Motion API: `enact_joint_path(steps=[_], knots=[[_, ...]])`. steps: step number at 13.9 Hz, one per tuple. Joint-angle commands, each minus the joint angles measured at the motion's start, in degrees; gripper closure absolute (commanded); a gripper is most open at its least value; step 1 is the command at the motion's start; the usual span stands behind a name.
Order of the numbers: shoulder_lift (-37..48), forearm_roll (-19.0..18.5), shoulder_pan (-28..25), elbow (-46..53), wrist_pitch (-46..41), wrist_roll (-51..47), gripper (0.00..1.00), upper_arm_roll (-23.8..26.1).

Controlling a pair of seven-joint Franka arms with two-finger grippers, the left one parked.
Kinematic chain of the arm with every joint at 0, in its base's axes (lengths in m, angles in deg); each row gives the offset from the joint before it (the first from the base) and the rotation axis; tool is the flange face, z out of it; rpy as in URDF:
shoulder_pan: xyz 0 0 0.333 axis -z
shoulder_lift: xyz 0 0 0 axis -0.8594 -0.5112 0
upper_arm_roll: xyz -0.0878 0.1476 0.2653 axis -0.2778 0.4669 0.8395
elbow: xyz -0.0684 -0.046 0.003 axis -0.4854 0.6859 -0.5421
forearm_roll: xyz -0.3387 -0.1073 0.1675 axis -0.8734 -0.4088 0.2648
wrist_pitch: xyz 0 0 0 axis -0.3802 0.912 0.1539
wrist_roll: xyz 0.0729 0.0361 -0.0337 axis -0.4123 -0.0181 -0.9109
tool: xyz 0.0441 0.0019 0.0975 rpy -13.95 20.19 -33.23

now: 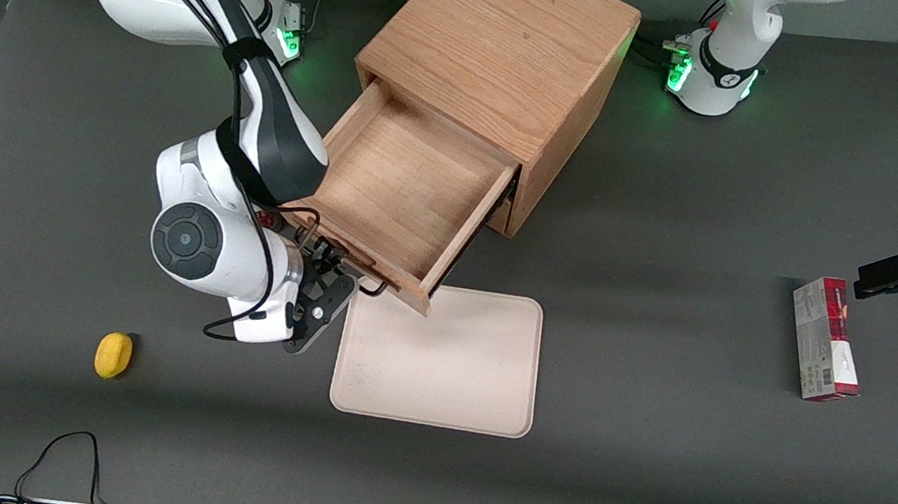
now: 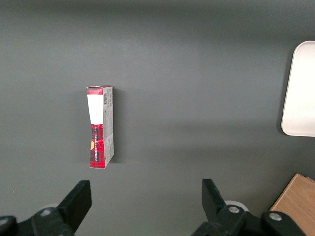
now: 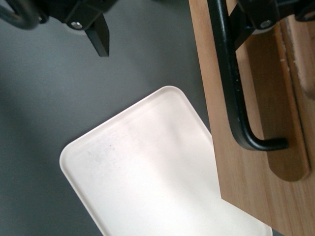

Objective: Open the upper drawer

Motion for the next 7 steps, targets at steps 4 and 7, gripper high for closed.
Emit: enact_joint_path(steps=[4,7], knots=[[-1.32,-0.86,1.8,2.46,0.18,1.94,0.0,0.33],[-1.23,-0.86,1.8,3.68,-0.35,2.03,0.0,0.33]])
